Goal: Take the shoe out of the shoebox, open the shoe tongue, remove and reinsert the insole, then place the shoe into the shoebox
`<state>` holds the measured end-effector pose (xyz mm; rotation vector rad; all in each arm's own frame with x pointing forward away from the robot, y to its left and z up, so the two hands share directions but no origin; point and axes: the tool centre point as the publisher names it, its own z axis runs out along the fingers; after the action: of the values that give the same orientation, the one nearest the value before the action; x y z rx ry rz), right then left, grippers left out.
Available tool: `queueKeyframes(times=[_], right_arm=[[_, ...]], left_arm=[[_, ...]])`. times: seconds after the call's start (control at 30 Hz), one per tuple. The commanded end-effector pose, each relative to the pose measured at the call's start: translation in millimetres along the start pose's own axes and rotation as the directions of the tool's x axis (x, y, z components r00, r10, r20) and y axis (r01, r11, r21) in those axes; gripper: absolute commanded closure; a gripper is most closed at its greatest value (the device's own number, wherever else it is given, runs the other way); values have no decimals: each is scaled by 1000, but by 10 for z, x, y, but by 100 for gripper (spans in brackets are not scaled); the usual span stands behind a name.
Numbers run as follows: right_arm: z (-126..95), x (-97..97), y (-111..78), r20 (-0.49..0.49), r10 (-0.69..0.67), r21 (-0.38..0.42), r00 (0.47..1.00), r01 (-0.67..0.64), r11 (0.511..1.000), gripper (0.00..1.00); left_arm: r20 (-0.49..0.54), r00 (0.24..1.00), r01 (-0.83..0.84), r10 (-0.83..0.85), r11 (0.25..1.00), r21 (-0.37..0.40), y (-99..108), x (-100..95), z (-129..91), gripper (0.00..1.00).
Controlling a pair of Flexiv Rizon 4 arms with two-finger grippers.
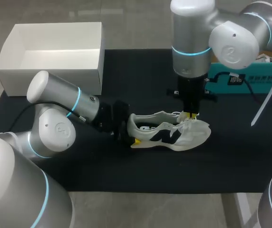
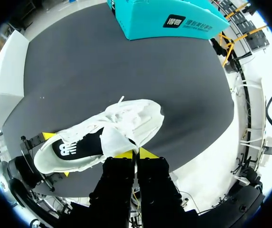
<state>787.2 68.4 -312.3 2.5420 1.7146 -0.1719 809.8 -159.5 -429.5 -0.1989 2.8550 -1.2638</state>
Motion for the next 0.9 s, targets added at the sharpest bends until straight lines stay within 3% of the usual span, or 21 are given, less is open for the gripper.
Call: queueKeyframes(times=[0.03,0.9], right_arm=[[26,-32,12,-13,-1,6,1000,1,1000,100],[512,-176,73,-21,91,85,996,-89,992,100]], left_arm=[[0,1000,0,0,1000,-2,7,-9,5,100],[0,1000,0,0,1000,-2,7,-9,5,100]])
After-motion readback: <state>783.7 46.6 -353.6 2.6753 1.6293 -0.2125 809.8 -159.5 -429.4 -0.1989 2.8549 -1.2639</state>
